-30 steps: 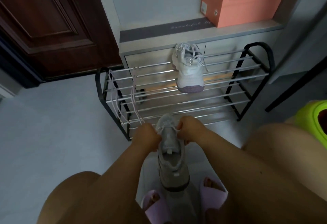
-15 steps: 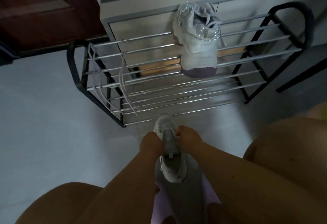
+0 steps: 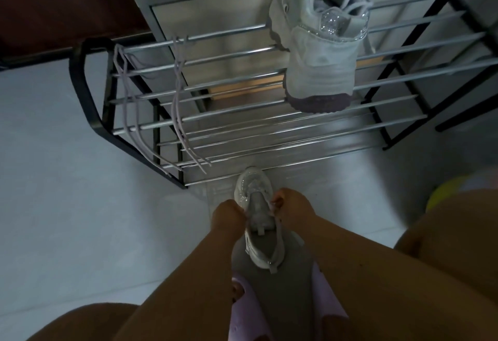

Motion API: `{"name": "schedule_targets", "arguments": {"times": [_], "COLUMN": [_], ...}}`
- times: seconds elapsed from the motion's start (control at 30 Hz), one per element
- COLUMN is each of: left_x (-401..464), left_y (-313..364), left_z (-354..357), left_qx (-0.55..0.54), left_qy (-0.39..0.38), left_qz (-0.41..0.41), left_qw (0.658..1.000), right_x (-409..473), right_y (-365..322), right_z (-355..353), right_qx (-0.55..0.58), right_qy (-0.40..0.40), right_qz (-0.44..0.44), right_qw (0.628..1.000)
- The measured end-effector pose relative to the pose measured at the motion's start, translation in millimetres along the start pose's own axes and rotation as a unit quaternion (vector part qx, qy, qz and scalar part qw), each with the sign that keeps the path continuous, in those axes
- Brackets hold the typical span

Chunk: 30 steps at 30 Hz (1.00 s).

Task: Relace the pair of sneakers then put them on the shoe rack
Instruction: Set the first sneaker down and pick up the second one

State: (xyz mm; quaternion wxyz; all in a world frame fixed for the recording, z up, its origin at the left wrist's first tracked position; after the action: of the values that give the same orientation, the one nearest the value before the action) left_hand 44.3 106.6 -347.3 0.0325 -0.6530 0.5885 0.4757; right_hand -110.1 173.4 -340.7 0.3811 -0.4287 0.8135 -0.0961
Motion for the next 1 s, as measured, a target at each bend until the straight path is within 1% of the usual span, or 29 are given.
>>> {"name": "schedule_targets", "arguments": {"times": [0.2,0.37,0.5,0.6,0.67,0.73,0.8,0.9,1.0], "left_x": [6.8,7.5,3.9,1.4,-2.0,-4.6,-7.6,-17.4,-34.3], "left_y": [-8.2,-6.4,-5.8,-7.6,-4.3,0.2,4.6,14.1,29.2], "left_z": [2.2,4.4,7.7,10.9,11.1,8.6,3.4,-6.1,-15.3], "left_qx": [0.001,0.006,0.040,0.067,0.081,0.080,0.076,0.082,0.086], "left_qy": [-0.001,-0.008,-0.030,-0.041,-0.063,-0.070,-0.060,-0.035,-0.012], "left_qz": [-0.002,-0.009,-0.013,-0.014,-0.014,-0.015,-0.019,0.004,0.038], "left_qw": [1.000,1.000,0.999,0.997,0.995,0.994,0.995,0.996,0.996], "right_x": [4.5,7.1,6.9,5.7,3.3,2.7,-0.1,-7.6,-22.1], "right_y": [2.1,2.7,4.3,5.8,4.9,2.5,-0.6,-0.6,-5.3], "right_z": [8.5,9.7,10.5,15.5,14.6,10.3,4.1,-4.8,-22.9], "right_qx": [0.012,-0.005,-0.031,-0.013,0.005,-0.017,-0.038,-0.052,-0.027], "right_qy": [0.018,0.004,-0.020,-0.031,-0.040,-0.044,-0.046,-0.046,0.002], "right_qz": [-0.001,0.003,0.005,0.006,0.020,0.014,0.010,0.011,0.019], "right_qw": [1.000,1.000,0.999,0.999,0.999,0.999,0.998,0.998,0.999]}}
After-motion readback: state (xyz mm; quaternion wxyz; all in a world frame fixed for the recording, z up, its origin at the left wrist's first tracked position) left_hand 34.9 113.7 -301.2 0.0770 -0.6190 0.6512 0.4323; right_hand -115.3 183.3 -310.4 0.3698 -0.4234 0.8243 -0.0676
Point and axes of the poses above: each hand's wrist, its own x-axis towards the middle knuckle, its own z-axis out of the palm, y = z × x, the point moved 4 cm from there along x, towards the middle knuckle, and after that the axes turned 7 degrees about -x, right-handed, at the moved point
